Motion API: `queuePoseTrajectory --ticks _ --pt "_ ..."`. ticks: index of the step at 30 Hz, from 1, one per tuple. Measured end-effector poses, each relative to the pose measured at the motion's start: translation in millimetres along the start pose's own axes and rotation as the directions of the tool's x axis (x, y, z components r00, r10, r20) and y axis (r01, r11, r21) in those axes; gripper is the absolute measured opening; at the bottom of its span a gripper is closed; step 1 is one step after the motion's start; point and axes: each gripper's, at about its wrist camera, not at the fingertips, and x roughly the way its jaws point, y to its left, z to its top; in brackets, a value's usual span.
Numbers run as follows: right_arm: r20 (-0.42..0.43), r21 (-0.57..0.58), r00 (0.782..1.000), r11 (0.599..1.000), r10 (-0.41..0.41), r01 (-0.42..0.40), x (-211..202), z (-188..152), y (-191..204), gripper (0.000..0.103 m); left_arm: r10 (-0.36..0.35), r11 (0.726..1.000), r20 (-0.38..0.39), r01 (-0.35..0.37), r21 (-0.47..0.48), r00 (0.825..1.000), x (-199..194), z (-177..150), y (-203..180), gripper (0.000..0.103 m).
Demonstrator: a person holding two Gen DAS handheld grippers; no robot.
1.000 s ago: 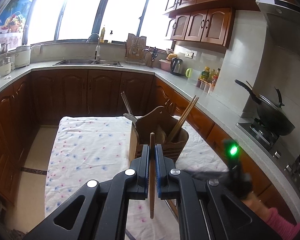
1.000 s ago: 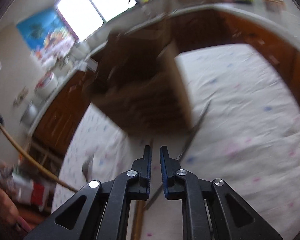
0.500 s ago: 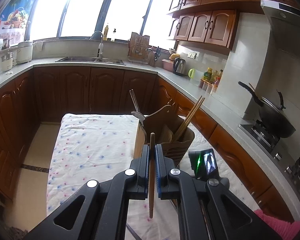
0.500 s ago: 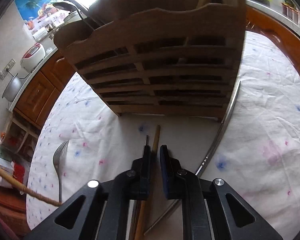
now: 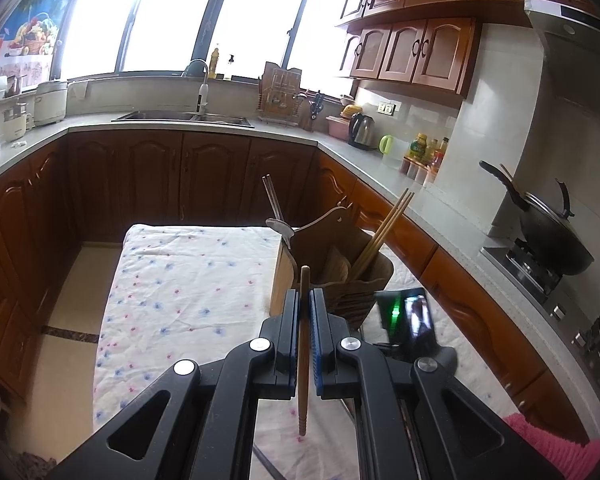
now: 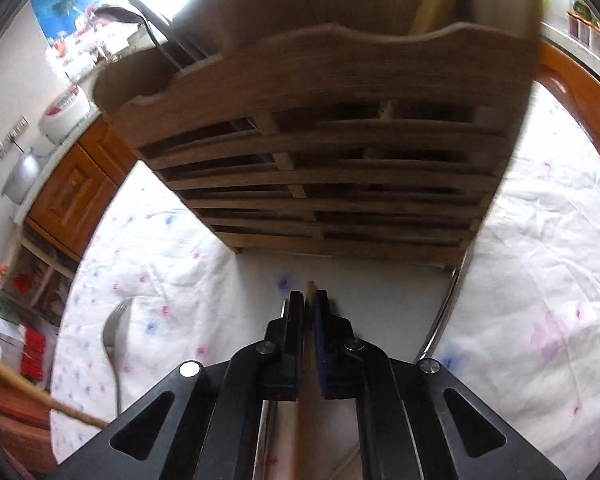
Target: Organize utensils
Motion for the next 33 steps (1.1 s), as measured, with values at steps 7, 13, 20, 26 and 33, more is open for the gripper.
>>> queuePoseTrajectory --ticks 7,13,20,26,33 --pt "0.129 -0.005 0.989 0.997 0.075 -0.075 -71.9 -8.4 -1.4 0.005 -0.004 1.0 0.014 0.004 0.005 1.0 -8.0 0.6 -3.9 0.004" --pt "0.256 -0.021 0.96 0.994 0.111 -0.11 -140.6 -5.9 -5.0 0.004 -0.01 1.0 0.028 0.009 0.013 1.0 -15.2 -0.9 -8.1 0.004" --pt "0.426 -0.027 0.899 0.995 0.102 -0.1 -193.5 3.2 6.7 0.004 -0.016 1.0 0.044 0.015 0.021 0.999 -19.3 1.3 -12.9 0.004" --pt "0.541 -0.009 0.837 0.996 0.08 -0.09 -214.9 15.7 10.5 0.004 -0.022 0.999 0.062 0.021 0.024 0.998 -17.7 7.4 -14.3 0.004" --pt "0.634 0.023 0.771 0.996 0.05 -0.084 -221.2 34.2 6.1 0.004 -0.024 0.999 0.097 0.021 0.027 0.995 -9.3 23.0 -13.7 0.004"
